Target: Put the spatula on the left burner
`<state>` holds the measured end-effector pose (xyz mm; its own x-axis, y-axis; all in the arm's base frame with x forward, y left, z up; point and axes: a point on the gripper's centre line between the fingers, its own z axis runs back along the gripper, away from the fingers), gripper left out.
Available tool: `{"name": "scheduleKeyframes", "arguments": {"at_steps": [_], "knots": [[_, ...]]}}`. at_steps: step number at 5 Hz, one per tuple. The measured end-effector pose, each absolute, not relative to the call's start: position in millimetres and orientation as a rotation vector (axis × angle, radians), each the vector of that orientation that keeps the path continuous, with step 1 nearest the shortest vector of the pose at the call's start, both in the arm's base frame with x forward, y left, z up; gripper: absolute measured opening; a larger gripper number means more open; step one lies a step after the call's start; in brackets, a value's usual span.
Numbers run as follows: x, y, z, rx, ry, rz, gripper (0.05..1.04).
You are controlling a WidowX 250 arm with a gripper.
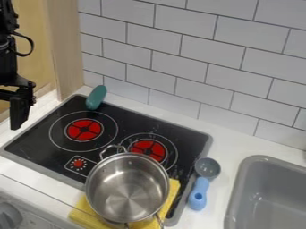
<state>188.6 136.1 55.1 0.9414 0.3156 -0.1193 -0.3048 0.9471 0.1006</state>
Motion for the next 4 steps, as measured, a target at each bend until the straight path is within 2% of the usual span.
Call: {"name": "scheduleKeyframes", "arguments": {"at_steps": [1,3,4], "knots": [[180,126,47,0.059,0.177,0.308,0.999],[197,74,73,0.064,0.144,0.170,0.999],[210,32,94,0.089,0.100,0.053,0.999]]}}
